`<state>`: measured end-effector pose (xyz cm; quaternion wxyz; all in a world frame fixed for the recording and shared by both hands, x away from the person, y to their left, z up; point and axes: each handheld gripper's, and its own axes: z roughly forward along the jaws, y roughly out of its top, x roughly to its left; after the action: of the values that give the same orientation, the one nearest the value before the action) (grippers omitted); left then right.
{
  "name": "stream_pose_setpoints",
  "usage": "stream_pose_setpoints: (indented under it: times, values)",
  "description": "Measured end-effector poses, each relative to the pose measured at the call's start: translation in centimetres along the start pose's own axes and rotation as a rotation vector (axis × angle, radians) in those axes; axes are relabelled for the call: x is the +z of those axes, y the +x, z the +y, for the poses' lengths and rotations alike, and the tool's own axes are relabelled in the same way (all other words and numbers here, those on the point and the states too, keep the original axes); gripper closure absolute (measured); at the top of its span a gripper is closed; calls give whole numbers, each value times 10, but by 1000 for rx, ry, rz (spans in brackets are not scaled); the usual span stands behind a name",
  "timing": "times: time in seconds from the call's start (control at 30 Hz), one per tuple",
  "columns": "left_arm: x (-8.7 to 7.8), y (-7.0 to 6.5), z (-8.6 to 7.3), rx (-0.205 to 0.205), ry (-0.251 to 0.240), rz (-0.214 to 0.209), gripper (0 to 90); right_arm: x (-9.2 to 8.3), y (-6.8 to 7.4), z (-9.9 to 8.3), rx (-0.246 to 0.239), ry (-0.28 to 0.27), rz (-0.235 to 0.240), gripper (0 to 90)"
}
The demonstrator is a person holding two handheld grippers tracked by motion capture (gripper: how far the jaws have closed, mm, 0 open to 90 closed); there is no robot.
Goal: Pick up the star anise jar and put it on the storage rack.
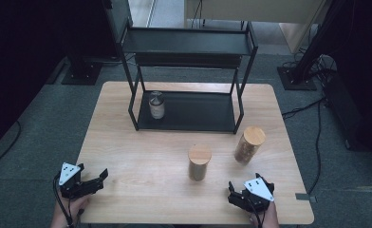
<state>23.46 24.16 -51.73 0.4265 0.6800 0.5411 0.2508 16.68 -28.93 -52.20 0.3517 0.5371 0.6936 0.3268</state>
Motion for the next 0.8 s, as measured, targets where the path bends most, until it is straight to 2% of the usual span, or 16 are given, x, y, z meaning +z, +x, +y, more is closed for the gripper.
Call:
stream_pose_setpoints:
  times: [0.43,0.8]
  values:
    - [0,0,0,2,2,-1,11,4,18,6,-6,0,25,33]
    - [0,0,0,1,3,-1,10,9,40,13,-31,-5,76,31]
